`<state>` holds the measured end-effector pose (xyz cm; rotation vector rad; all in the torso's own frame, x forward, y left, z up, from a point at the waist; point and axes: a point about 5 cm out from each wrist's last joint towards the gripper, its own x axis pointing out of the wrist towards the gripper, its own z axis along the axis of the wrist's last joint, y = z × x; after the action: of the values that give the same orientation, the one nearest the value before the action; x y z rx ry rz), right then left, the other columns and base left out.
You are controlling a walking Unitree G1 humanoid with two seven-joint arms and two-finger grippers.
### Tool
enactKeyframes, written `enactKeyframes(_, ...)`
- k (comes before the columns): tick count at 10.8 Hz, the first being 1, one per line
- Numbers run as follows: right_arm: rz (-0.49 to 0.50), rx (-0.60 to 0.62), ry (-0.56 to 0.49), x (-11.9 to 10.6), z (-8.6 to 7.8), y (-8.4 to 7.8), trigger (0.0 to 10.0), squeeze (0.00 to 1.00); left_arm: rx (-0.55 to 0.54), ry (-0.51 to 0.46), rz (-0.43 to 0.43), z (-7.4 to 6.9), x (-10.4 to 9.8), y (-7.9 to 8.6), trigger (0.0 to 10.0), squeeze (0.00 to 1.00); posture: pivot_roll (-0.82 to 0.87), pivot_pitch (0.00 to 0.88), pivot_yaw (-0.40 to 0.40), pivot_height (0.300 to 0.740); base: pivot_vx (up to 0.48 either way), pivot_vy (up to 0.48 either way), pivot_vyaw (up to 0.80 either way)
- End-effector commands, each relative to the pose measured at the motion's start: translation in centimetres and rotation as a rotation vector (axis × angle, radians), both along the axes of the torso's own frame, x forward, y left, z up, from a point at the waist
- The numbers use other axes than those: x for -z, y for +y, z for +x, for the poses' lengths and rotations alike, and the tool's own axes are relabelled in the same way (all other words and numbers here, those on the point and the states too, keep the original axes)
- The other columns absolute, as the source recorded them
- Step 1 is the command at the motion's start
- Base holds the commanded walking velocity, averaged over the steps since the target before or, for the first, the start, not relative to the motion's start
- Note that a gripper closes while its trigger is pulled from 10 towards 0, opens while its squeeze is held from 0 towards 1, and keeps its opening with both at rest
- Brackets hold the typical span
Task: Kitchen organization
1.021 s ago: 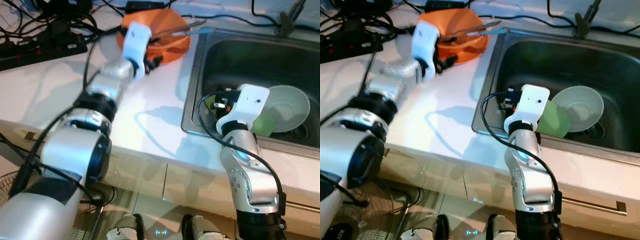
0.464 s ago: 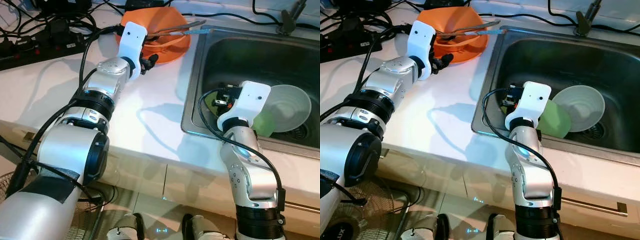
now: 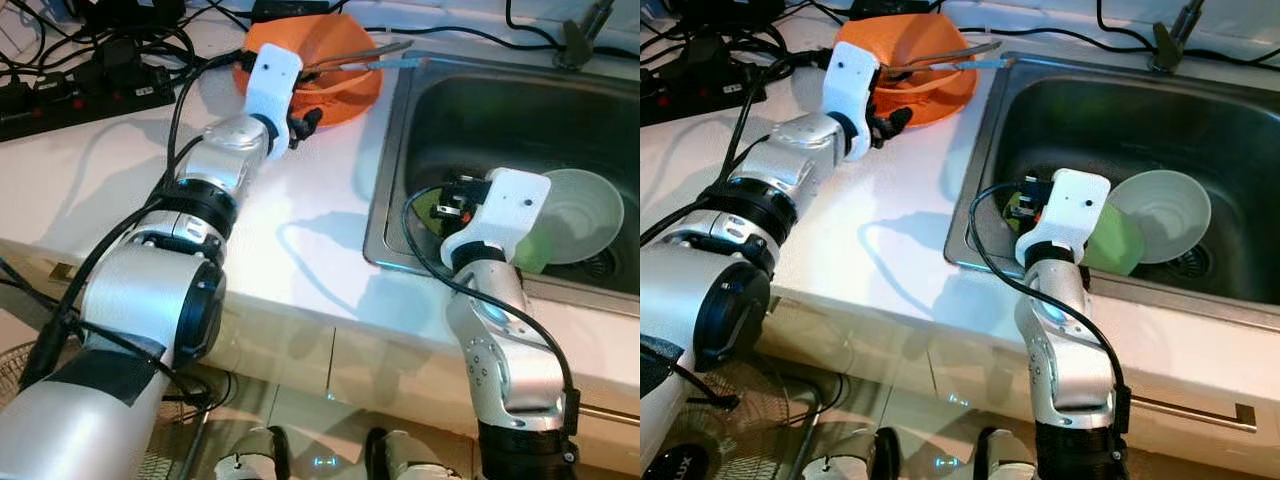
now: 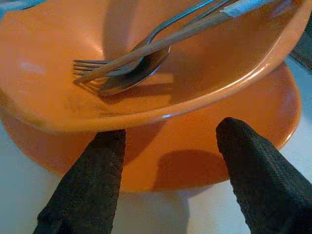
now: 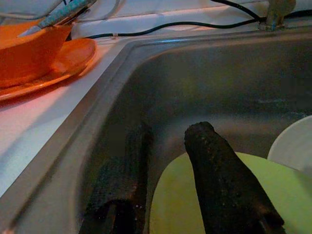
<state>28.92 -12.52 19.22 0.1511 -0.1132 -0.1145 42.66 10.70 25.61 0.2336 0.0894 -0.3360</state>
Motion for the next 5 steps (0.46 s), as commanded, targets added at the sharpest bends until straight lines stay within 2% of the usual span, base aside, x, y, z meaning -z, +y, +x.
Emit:
enactKeyframes(1, 0.015, 0.002, 0.044, 0.9, -0.52, 0.25, 10.0, 0.0, 0.005, 0.016, 0.004, -0.01, 0.13, -0.33, 10.0, 0.0, -0.21, 0.188, 0.062, 0.719, 0.0, 0.0, 0.0)
enactKeyframes(3, 0.019, 0.009, 0.055, 1.06, -0.73, 0.33, 10.0, 0.0, -0.003, 0.024, -0.007, 0.07, -0.47, -0.32, 10.0, 0.0, -0.21, 0.193, 0.075, 0.719, 0.0, 0.0, 0.0)
enactKeyframes(5, 0.019, 0.022, 0.063, 1.16, -1.02, 0.15, 10.0, 0.0, -0.019, 0.089, -0.054, 0.01, 0.37, 0.07, 10.0, 0.0, -0.22, 0.194, 0.086, 0.719, 0.0, 0.0, 0.0)
